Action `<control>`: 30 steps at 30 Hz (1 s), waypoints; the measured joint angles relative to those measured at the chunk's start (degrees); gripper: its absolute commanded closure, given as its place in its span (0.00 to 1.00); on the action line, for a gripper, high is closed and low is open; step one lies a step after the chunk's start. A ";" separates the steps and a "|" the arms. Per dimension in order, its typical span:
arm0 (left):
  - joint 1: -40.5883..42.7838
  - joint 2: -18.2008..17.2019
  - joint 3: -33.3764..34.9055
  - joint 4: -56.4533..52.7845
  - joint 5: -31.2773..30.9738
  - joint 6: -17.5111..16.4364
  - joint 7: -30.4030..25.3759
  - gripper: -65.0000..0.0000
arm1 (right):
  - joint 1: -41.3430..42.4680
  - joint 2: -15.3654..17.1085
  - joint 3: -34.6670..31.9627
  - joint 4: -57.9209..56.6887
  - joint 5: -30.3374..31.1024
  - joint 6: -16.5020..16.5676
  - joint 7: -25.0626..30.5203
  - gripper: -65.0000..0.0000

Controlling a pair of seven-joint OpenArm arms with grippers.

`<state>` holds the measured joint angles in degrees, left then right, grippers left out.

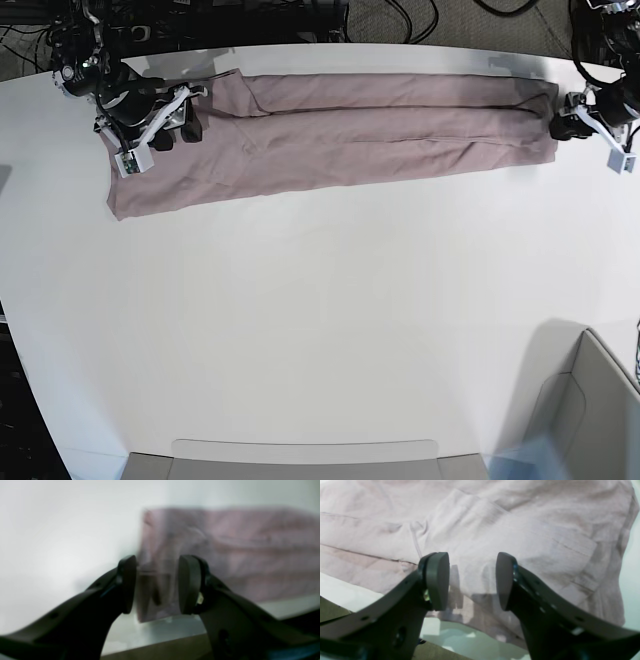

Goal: Fold the T-shirt properly
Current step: 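Grasp the strip end with the left gripper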

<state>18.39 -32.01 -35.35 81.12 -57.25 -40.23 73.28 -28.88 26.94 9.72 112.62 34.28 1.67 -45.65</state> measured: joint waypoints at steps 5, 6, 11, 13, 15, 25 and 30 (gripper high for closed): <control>-0.31 -0.20 0.02 -6.62 -0.72 0.35 -1.09 0.59 | -0.33 0.00 0.02 -0.02 -0.13 0.00 0.00 0.53; -0.13 -0.24 0.02 -6.75 -0.13 0.33 -1.05 0.59 | -0.35 0.00 0.09 -0.02 -0.70 0.02 0.00 0.53; -0.63 -0.79 0.02 -6.69 0.79 0.33 -1.31 0.59 | -0.33 -0.28 0.11 -0.07 -11.41 0.00 -0.02 0.53; -0.66 -1.86 0.00 -6.64 2.29 0.31 -1.60 0.59 | -0.20 -0.83 -1.01 -0.09 -14.73 0.02 0.02 0.53; -0.63 -2.49 0.00 -6.62 2.95 0.33 -2.23 0.59 | -0.15 -1.33 -2.51 -0.13 -16.72 0.11 0.02 0.53; -1.14 -2.62 4.79 -12.13 0.33 -0.13 -8.09 0.59 | 1.03 -1.60 -3.76 -0.13 -18.67 0.44 0.02 0.53; -1.16 -2.58 4.94 -12.37 0.24 -0.13 -8.48 0.59 | 1.31 -1.55 -3.72 -0.13 -18.67 0.44 0.02 0.53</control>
<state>17.23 -34.59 -30.41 68.75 -57.01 -40.36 64.79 -27.57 25.39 6.00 112.49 15.62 2.11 -45.63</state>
